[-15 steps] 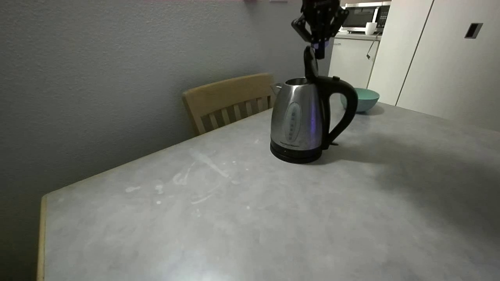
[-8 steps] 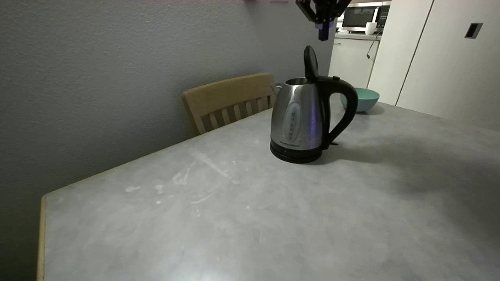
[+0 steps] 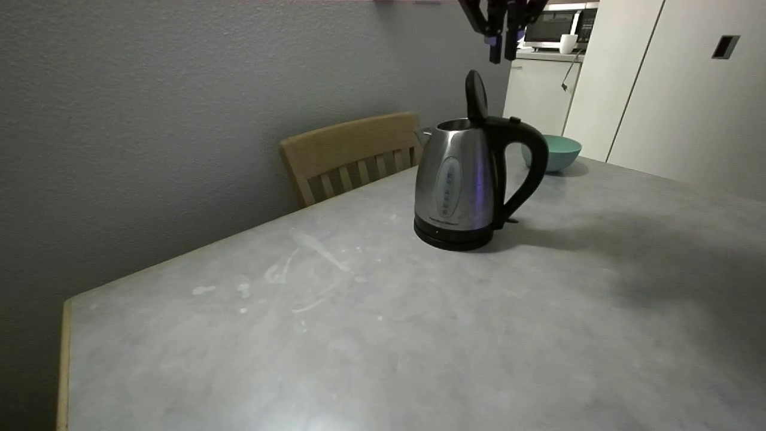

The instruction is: Open the kettle

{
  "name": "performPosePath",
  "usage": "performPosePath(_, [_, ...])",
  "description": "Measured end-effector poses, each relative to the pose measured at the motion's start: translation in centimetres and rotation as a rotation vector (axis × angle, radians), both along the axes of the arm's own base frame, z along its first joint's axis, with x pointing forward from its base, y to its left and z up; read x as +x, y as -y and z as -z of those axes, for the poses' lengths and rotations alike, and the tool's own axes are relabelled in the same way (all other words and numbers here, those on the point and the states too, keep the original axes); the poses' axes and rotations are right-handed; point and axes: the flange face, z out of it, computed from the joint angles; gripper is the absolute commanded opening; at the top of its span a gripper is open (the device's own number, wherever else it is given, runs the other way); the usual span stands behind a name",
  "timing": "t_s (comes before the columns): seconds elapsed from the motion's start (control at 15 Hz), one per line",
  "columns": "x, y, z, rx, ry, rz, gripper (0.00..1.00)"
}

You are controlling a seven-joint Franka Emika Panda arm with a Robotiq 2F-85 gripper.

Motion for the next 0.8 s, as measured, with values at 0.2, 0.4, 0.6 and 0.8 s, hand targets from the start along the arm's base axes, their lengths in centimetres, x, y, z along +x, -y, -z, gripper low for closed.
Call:
performPosePath(0.2, [-0.3,-0.2,0.3,0.006,-0.006,0.0,0.77])
performPosePath(0.4, [-0.4,-0.4,0.7,0.021,-0.002,0.008,0.96])
performPosePath(0.6, [-0.4,-0.7,1.2,0.048,0.009,0.03,1.0])
performPosePath(0.8, [-0.4,-0.9,1.6,0.074,0.022,0.047,1.0])
